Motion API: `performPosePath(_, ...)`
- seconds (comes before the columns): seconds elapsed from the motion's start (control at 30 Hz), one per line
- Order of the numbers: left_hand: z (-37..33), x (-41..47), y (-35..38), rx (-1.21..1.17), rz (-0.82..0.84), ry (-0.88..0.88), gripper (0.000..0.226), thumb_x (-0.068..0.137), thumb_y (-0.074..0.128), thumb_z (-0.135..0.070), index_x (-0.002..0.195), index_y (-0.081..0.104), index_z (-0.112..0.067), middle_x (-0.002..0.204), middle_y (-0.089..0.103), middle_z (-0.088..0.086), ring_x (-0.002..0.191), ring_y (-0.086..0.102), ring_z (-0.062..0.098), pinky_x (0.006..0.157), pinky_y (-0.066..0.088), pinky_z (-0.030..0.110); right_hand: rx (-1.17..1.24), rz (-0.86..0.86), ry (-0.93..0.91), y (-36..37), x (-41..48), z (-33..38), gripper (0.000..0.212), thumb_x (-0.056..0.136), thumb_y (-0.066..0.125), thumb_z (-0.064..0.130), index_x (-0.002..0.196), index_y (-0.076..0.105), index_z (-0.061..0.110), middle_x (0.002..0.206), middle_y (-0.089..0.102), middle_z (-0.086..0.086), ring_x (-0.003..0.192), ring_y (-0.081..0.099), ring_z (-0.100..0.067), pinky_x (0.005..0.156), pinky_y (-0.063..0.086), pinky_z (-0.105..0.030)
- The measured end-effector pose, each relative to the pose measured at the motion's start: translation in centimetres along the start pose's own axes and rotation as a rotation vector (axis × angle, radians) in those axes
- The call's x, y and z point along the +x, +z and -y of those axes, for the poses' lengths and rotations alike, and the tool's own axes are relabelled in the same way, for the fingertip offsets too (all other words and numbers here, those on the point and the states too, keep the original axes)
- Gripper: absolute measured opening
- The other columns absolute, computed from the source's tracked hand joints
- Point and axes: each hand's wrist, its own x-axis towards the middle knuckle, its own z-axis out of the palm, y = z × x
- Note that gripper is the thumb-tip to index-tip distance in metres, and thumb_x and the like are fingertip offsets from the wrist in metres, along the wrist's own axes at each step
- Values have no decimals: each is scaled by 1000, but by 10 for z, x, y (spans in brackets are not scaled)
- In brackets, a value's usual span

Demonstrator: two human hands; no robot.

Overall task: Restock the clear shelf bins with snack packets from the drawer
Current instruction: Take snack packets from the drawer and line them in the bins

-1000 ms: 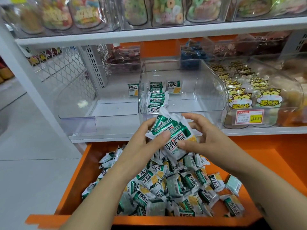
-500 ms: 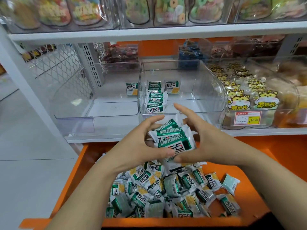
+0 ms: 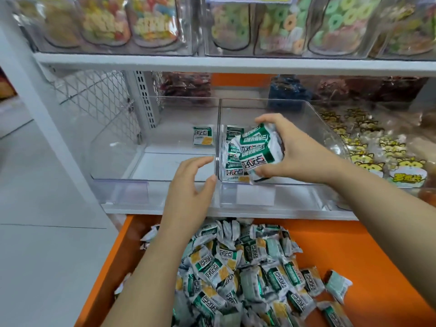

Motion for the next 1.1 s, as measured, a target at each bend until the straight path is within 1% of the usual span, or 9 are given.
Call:
performPosePath(0.07, 2, 2, 3, 63, 13, 41, 31, 95, 55, -17, 121, 53, -32, 124, 48, -14, 106, 39, -13, 93, 24, -3, -62, 12, -10, 1, 11, -4, 81, 65, 83, 24, 126, 32, 40, 127, 45, 1, 110, 56, -16, 91, 52, -40)
performPosePath(0.2, 8, 6, 8, 117, 17, 77, 35, 94, 55, -17, 127, 55, -27, 126, 50, -14, 115, 46, 2, 108, 36, 34, -150, 129, 10, -2, 29, -13, 83, 66, 83, 20, 130, 33, 35, 126, 44, -1, 109, 54, -19, 89, 53, -41)
performPosePath(0.3, 11, 7, 12, 130, 21, 80, 35, 93, 57, -17, 126, 56, -29, 120, 48, -20, 114, 49, 5, 106, 37, 47, -96, 302, 91, 0, 40, -20, 80, 71, 81, 13, 128, 31, 37, 126, 49, -2, 103, 59, -22, 82, 56, -34)
performPosePath(0.5, 15, 9, 15, 120, 10, 78, 34, 92, 58, -18, 123, 57, -32, 123, 55, -15, 110, 51, 4, 105, 37, 50, 1, 437, 162, 19, 55, -38, 68, 76, 77, 10, 124, 38, 36, 117, 45, 14, 98, 55, -8, 64, 49, -12)
performPosePath(0.57, 15, 9, 14, 116, 13, 72, 33, 92, 58, -19, 123, 58, -32, 122, 56, -14, 110, 51, 4, 105, 36, 50, -64, 433, 143, 27, 55, -47, 63, 80, 75, 17, 126, 38, 37, 128, 40, 15, 117, 41, -6, 78, 43, -14)
performPosePath(0.63, 14, 9, 13, 120, 17, 70, 33, 92, 58, -18, 122, 58, -32, 121, 56, -15, 109, 50, 2, 105, 36, 49, -150, 404, 129, 33, 51, -56, 62, 81, 73, 29, 128, 35, 42, 139, 38, 4, 127, 34, -11, 93, 39, -27)
performPosePath(0.83, 13, 8, 13, 120, 36, 41, 33, 93, 56, -20, 120, 54, -39, 118, 50, -23, 109, 49, -1, 107, 34, 47, -169, 384, 166, 35, 40, -49, 73, 73, 50, 67, 138, 32, 40, 136, 43, -6, 118, 39, -13, 98, 36, -31)
performPosePath(0.93, 12, 8, 12, 113, 38, 37, 33, 94, 55, -20, 121, 55, -38, 116, 50, -24, 108, 49, -1, 107, 34, 47, -124, 362, 162, 36, 37, -40, 67, 85, 49, 56, 145, 26, 36, 145, 40, -8, 85, 48, 2, 81, 39, -18)
performPosePath(1.1, 13, 7, 12, 103, 36, 43, 33, 93, 56, -19, 120, 54, -39, 116, 51, -23, 108, 51, 1, 106, 35, 47, -61, 268, 268, 28, 34, -40, 82, 80, 72, 35, 146, 23, 36, 136, 41, 1, 95, 60, -16, 88, 47, -31)
